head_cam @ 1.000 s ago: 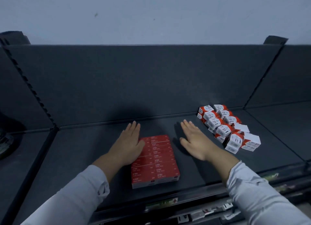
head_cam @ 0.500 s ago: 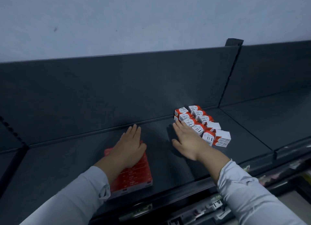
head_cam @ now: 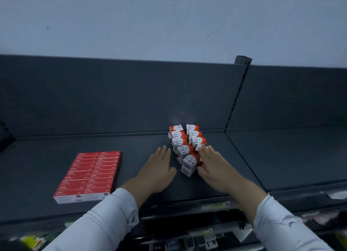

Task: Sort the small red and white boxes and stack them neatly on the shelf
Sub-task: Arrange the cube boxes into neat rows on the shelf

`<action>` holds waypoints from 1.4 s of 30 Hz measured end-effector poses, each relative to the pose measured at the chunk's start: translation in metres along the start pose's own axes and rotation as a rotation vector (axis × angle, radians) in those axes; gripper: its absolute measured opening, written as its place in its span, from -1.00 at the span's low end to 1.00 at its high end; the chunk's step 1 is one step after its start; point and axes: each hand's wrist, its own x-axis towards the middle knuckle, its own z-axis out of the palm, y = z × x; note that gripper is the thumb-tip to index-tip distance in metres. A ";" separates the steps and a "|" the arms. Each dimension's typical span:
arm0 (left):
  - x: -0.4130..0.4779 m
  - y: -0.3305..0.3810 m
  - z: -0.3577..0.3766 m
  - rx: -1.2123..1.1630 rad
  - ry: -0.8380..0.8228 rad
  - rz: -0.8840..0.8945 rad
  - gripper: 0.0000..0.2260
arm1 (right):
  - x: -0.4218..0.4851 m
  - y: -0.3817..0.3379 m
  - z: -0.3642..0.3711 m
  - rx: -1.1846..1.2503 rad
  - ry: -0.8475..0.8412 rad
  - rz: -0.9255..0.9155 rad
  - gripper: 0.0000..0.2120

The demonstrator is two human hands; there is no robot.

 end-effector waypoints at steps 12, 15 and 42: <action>0.010 0.028 0.007 -0.122 -0.024 0.006 -0.42 | 0.002 0.047 0.011 -0.003 -0.128 0.051 -0.37; 0.020 0.032 0.014 -0.075 -0.013 0.011 -0.39 | 0.001 0.050 0.017 0.001 -0.109 0.056 -0.33; 0.051 0.046 0.051 0.134 0.343 -0.079 -0.51 | 0.033 0.086 0.039 0.129 0.067 -0.017 -0.71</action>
